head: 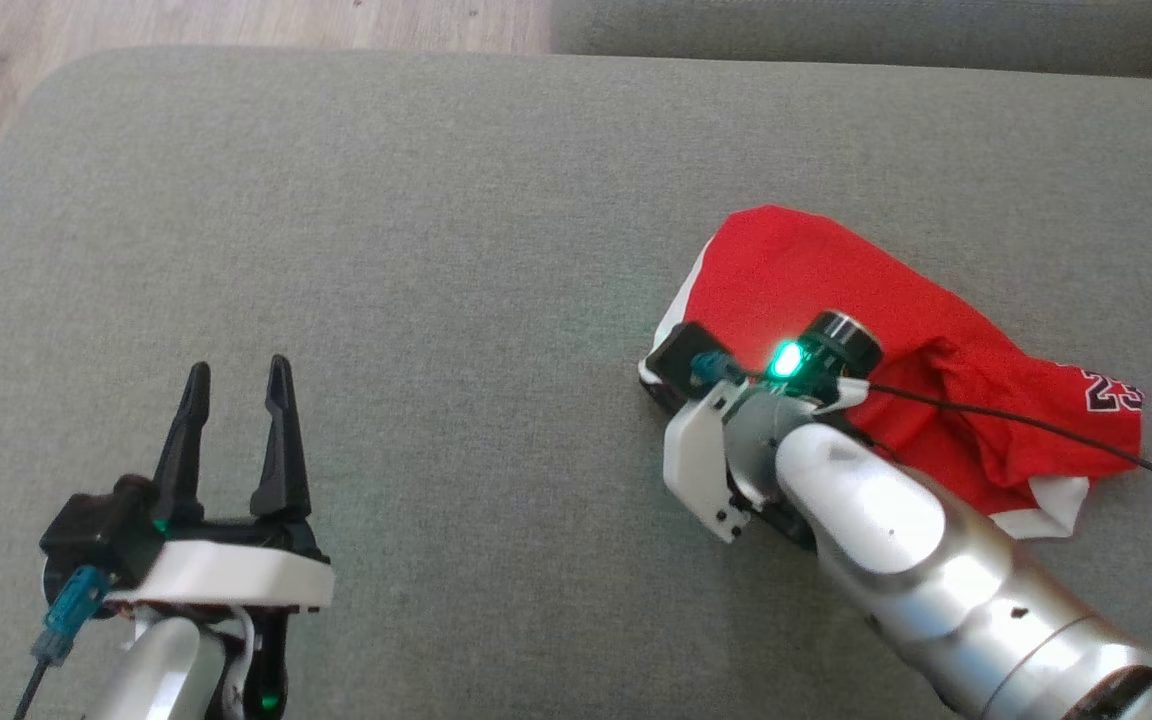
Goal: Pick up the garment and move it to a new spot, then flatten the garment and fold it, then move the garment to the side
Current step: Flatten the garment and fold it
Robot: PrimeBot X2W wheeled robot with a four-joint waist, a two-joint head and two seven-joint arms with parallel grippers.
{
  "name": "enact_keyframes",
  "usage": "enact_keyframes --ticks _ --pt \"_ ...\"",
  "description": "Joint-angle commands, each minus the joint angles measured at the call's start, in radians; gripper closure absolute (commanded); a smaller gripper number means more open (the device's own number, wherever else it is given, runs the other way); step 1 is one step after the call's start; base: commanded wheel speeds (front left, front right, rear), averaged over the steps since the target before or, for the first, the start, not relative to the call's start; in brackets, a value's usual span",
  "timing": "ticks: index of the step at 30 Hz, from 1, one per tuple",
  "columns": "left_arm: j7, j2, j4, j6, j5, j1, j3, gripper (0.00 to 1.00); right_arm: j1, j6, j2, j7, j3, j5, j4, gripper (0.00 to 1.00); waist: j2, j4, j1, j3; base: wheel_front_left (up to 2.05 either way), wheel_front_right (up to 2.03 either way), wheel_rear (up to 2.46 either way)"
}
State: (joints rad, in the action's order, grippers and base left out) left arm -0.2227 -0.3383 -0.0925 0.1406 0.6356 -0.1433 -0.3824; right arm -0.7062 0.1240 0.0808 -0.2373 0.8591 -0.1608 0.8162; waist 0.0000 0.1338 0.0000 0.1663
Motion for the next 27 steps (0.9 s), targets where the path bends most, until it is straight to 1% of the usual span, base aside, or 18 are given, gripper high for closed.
enact_keyframes --ticks 1,4,7,9,11,13,14,15,16,17,19,24,25,27 --pt "-0.012 -0.022 0.025 -0.002 0.004 -0.038 0.047 0.00 -0.035 0.007 -0.021 0.022 -0.013 -0.009 -0.030 1.00 0.0000 -0.004 0.0000 -0.004 0.00 0.00 0.00" --pt "-0.013 -0.023 0.025 -0.002 0.007 -0.035 0.050 0.00 -0.061 0.007 -0.025 0.063 -0.078 -0.037 -0.052 1.00 0.0000 -0.010 0.0000 -0.009 0.00 0.00 0.00" --pt "-0.014 -0.025 0.028 -0.002 0.007 -0.036 0.049 0.00 -0.105 0.007 -0.016 0.111 -0.205 -0.049 -0.074 1.00 0.0000 -0.015 0.0000 -0.012 0.00 0.00 0.00" --pt "-0.013 -0.027 0.032 -0.001 0.006 -0.038 0.048 0.00 -0.130 0.007 0.019 0.135 -0.310 -0.041 -0.081 1.00 0.0000 -0.016 0.0000 -0.014 0.00 0.00 0.00" --pt "-0.012 -0.030 0.035 0.000 0.004 -0.039 0.046 0.00 -0.145 0.007 0.068 0.146 -0.409 -0.018 -0.080 1.00 0.0000 -0.017 0.0000 -0.015 0.00 0.00 0.00" --pt "-0.012 -0.032 0.038 0.001 0.003 -0.038 0.046 0.00 -0.149 0.007 0.099 0.160 -0.507 -0.018 -0.073 1.00 0.0000 -0.022 0.0000 -0.014 0.00 0.00 0.00" --pt "-0.011 -0.033 0.040 0.001 0.003 -0.038 0.045 0.00 -0.148 0.007 0.113 0.172 -0.532 -0.017 -0.070 0.78 0.0000 -0.024 0.0000 -0.014 0.00 0.00 0.00" --pt "-0.011 -0.033 0.040 0.002 0.003 -0.038 0.045 0.00 -0.147 0.007 0.125 0.176 -0.547 -0.019 -0.061 0.00 0.0000 -0.026 0.0000 -0.013 0.00 0.00 0.00" --pt "-0.011 -0.034 0.041 0.002 0.004 -0.038 0.044 0.00 -0.147 0.007 0.137 0.182 -0.558 -0.021 -0.055 0.00 0.0000 -0.028 0.0000 -0.013 0.00 0.00 0.00" --pt "-0.011 -0.034 0.041 0.002 0.005 -0.038 0.043 0.00 -0.149 0.007 0.155 0.211 -0.586 -0.022 -0.050 0.00 0.0000 -0.035 0.0000 -0.013 0.00 0.00 0.00" --pt "-0.012 -0.036 0.040 0.004 0.006 -0.036 0.045 0.00 -0.146 0.007 0.158 0.254 -0.617 -0.019 -0.055 0.00 0.0000 -0.044 0.0000 -0.015 0.00 0.00 0.00" --pt "-0.013 -0.040 0.035 0.005 0.009 -0.024 0.046 0.00 -0.089 0.007 0.137 0.338 -0.626 0.001 -0.097 0.00 0.0000 -0.070 0.0000 -0.039 0.00 0.00 0.00" --pt "-0.013 -0.040 0.035 0.005 0.009 -0.024 0.046 0.00 -0.089 0.007 0.137 0.338 -0.626 0.001 -0.097 0.00 0.0000 -0.070 0.0000 -0.039 0.00 0.00 0.00" --pt "-0.013 -0.037 0.032 0.005 0.010 -0.018 0.042 0.00 -0.037 0.007 0.130 0.365 -0.626 0.002 -0.132 0.00 0.0000 -0.080 0.0000 -0.053 0.00 0.00 0.00"
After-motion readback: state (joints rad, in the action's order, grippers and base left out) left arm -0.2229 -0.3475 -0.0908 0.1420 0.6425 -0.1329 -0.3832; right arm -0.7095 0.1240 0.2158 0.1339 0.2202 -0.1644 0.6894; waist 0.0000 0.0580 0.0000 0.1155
